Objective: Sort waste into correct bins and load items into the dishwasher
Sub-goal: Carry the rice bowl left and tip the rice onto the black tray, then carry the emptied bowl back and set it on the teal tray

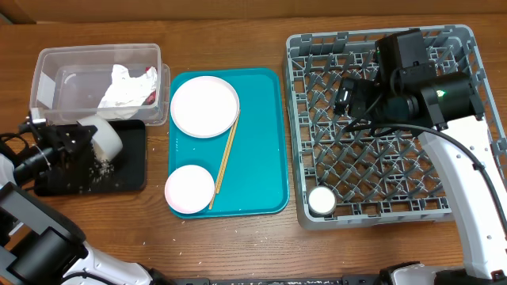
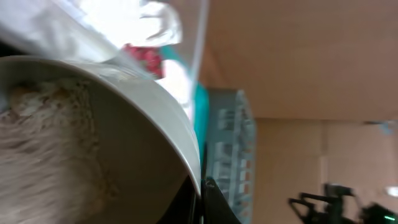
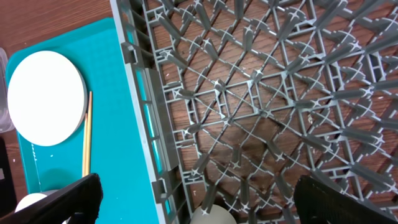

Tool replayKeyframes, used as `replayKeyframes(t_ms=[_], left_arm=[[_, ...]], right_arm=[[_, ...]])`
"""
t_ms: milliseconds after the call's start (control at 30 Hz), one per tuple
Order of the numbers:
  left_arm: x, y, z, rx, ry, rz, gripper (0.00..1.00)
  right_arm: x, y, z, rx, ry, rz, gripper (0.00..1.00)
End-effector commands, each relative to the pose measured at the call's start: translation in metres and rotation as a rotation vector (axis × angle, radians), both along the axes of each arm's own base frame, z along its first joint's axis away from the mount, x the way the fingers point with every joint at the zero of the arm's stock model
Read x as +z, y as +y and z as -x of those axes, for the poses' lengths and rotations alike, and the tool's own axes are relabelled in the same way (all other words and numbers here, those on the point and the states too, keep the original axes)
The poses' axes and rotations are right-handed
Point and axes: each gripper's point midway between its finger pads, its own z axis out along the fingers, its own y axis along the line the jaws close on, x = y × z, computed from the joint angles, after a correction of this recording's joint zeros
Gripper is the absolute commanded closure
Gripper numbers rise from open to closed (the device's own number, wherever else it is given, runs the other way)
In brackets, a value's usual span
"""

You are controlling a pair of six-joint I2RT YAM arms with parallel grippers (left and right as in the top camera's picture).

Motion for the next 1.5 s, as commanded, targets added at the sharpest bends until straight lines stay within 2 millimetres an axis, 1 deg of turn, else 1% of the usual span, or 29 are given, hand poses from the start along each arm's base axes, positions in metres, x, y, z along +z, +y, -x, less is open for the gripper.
replayKeyframes(t_ms=[0,100,267,367,433,500,567,600,633,700,733,800,900,1033,1133,1200,1267,1300,1333,1400,1433,1467], left_arm=[[0.038,-0.003,-0.005,0.017,-0.173,0.124,0.96],[0.044,0.0,-0.004,0.033,-0.181,0.165,0.96],[0.06,0.012,0.001,0.079,-0.236,0.245,0.96],[0.06,0.019,0.004,0.111,-0.188,0.299,0.96],[0.059,0.024,0.005,0.117,-0.204,0.27,0.96],[0.052,0.028,0.004,0.118,-0.194,0.225,0.96],[0.04,0.031,0.004,0.129,-0.128,0.198,0.96],[0.038,0.031,0.004,0.135,-0.102,0.205,0.96],[0.04,0.03,0.005,0.136,-0.1,0.232,0.96],[0.051,0.026,0.006,0.128,-0.154,0.267,0.96],[0.053,0.027,0.005,0.125,-0.174,0.259,0.96],[0.051,0.028,0.005,0.125,-0.171,0.247,0.96],[0.055,0.027,0.006,0.13,-0.165,0.287,0.96],[0.054,0.02,0.01,0.131,-0.136,0.304,0.96],[0.045,0.017,0.013,0.126,-0.087,0.275,0.96],[0.045,0.014,0.015,0.122,-0.087,0.273,0.96],[0.042,0.016,0.015,0.117,-0.1,0.233,0.96],[0.042,0.017,0.015,0.125,-0.076,0.256,0.96],[0.046,0.015,0.016,0.131,-0.069,0.293,0.96],[0.052,0.015,0.015,0.127,-0.127,0.283,0.96],[0.049,0.017,0.014,0.119,-0.143,0.242,0.96],[0.041,0.02,0.013,0.117,-0.114,0.213,0.96]], right_arm=[[0.01,-0.001,-0.002,-0.001,-0.032,-0.001,0.0],[0.009,-0.002,0.0,-0.002,-0.024,0.001,0.0],[0.009,-0.002,0.001,-0.001,-0.018,0.003,0.0],[0.009,-0.002,0.001,-0.001,-0.018,0.003,0.0],[0.009,-0.002,0.001,-0.001,-0.018,0.002,0.0],[0.009,-0.002,0.001,-0.001,-0.018,0.002,0.0],[0.009,-0.002,0.001,-0.001,-0.018,0.002,0.0],[0.009,-0.002,0.001,-0.001,-0.018,0.002,0.0],[0.009,-0.002,0.001,-0.001,-0.018,0.002,0.0],[0.009,-0.002,0.001,-0.001,-0.018,0.003,0.0],[0.009,-0.002,0.001,-0.001,-0.018,0.003,0.0],[0.009,-0.002,0.001,-0.001,-0.018,0.003,0.0],[0.008,-0.002,0.002,-0.001,-0.013,0.004,0.0],[0.007,-0.003,0.004,-0.001,-0.007,0.006,0.0],[0.007,-0.003,0.005,-0.001,-0.002,0.006,0.0],[0.007,-0.003,0.005,-0.001,-0.002,0.006,0.0],[0.007,-0.003,0.004,-0.001,-0.005,0.006,0.0],[0.008,-0.003,0.003,-0.001,-0.008,0.005,0.0],[0.008,-0.002,0.003,-0.001,-0.01,0.005,0.0],[0.007,-0.002,0.004,-0.001,-0.008,0.004,0.0],[0.007,-0.002,0.004,0.001,-0.006,0.002,0.0],[0.007,-0.002,0.004,0.002,-0.006,0.0,0.0]])
